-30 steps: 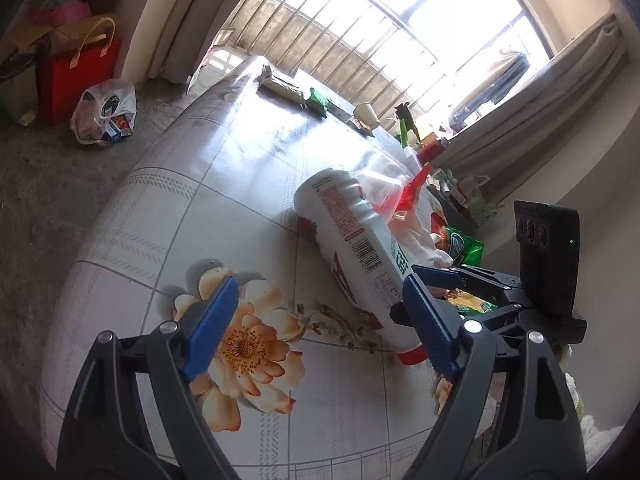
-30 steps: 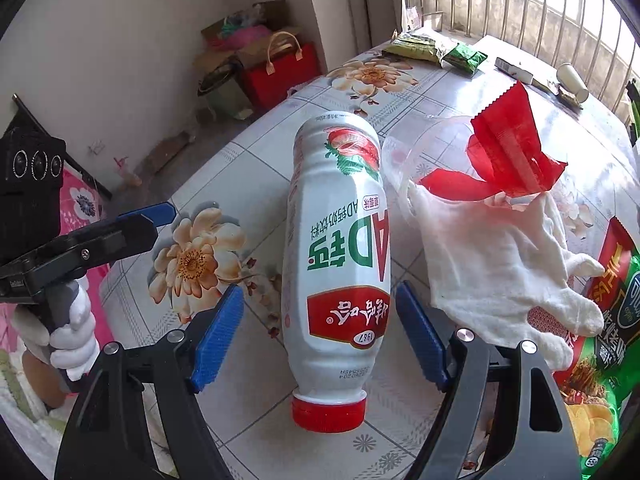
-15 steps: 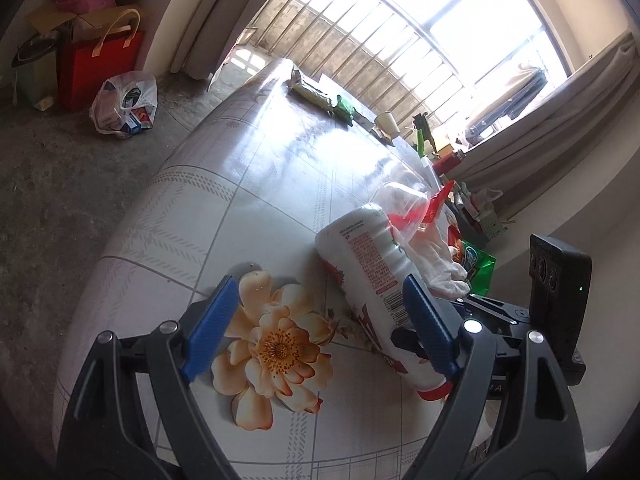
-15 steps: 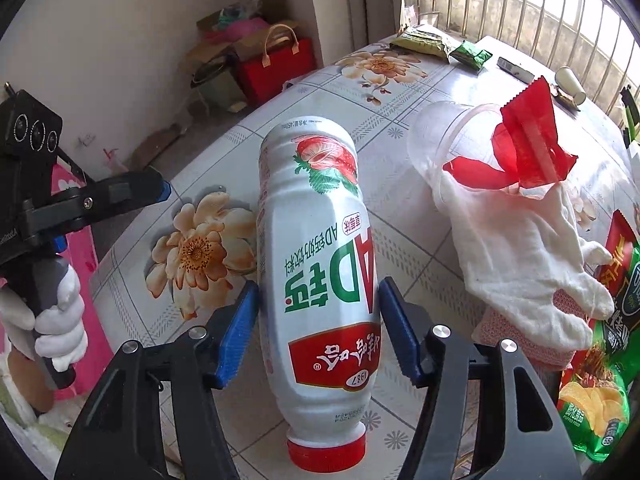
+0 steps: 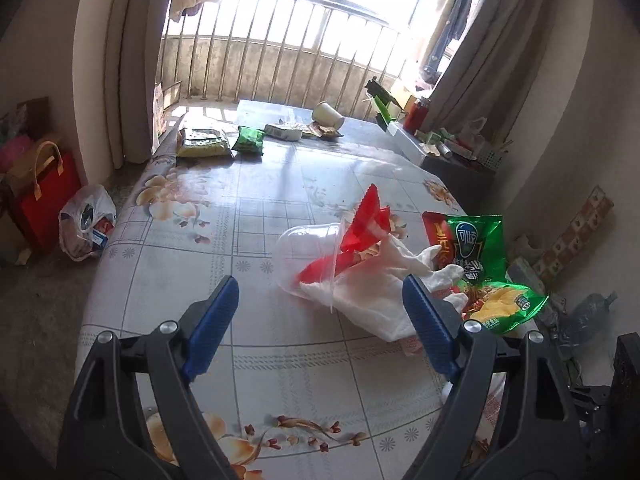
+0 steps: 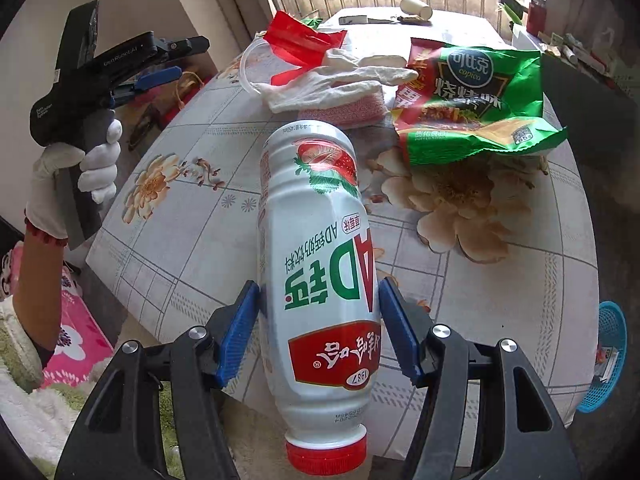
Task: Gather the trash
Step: 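Grasp the white AD milk bottle with the right tool, then grasp the clear plastic cup with the left tool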
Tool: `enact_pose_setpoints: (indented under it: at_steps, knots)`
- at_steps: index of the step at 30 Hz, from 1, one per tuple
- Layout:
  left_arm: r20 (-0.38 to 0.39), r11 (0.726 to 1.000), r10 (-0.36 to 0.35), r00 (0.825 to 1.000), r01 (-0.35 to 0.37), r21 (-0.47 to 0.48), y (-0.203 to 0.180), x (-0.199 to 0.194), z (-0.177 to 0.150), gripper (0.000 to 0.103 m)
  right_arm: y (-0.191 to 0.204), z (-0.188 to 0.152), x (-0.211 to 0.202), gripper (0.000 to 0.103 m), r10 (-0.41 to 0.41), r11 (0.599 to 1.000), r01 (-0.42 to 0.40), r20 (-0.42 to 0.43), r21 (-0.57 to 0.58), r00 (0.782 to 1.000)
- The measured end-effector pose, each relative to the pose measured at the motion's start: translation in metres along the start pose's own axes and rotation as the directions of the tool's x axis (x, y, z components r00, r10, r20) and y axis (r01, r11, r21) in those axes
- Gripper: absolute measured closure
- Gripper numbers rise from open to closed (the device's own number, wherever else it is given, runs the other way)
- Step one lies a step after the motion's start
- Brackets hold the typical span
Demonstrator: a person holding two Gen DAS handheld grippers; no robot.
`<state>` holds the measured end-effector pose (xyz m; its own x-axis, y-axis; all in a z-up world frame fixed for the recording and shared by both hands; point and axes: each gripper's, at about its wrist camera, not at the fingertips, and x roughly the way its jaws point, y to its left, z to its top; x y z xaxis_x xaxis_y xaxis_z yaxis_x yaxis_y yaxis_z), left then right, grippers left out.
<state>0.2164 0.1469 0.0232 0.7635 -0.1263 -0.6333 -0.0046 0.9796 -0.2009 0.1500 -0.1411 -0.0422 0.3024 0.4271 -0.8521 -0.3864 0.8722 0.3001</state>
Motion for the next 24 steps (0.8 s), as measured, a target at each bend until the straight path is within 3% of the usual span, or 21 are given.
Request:
enact_pose_setpoints:
  at_steps: [2,4,7,9,12,15,19,24]
  knots:
    - [0.011,0.986,0.107,0.994,-0.107,0.128,-0.019,0.018,0.006,0.024,-0.017,-0.009,-0.006,0.043,0.013,0.997,-0.015,0.024,0.071,1.000]
    - [0.023,0.946,0.219,0.976,-0.218,0.242,-0.034,0.037,0.009,0.033,-0.028,-0.014,-0.010,0.043,0.028,0.992,-0.033,0.044,0.118,0.999]
    - [0.000,0.897,0.313,0.950,-0.295,0.329,-0.040,0.063,0.011,0.054,-0.035,-0.019,-0.013,0.043,0.040,0.988,-0.049,0.064,0.145,0.997]
    - [-0.019,0.874,0.348,0.937,-0.317,0.369,-0.041,0.074,0.010,0.079,-0.036,-0.021,-0.014,0.043,0.048,0.987,-0.058,0.070,0.148,0.996]
    - [0.029,0.825,0.409,0.912,-0.383,0.417,-0.044,0.076,0.004,0.095,-0.034,-0.021,-0.013,0.043,0.052,0.988,-0.062,0.076,0.140,0.996]
    - [0.120,0.756,0.468,0.876,-0.467,0.458,-0.049,0.069,0.001,0.099,-0.036,-0.023,-0.014,0.043,0.063,0.987,-0.074,0.082,0.140,0.995]
    - [0.238,0.649,0.536,0.810,-0.576,0.497,-0.055,0.057,-0.001,0.099,-0.039,-0.025,-0.015,0.043,0.078,0.985,-0.090,0.088,0.145,0.993]
    - [0.312,0.605,0.553,0.773,-0.630,0.487,-0.056,0.028,0.001,0.099,-0.039,-0.027,-0.014,0.043,0.081,0.984,-0.095,0.096,0.148,0.992]
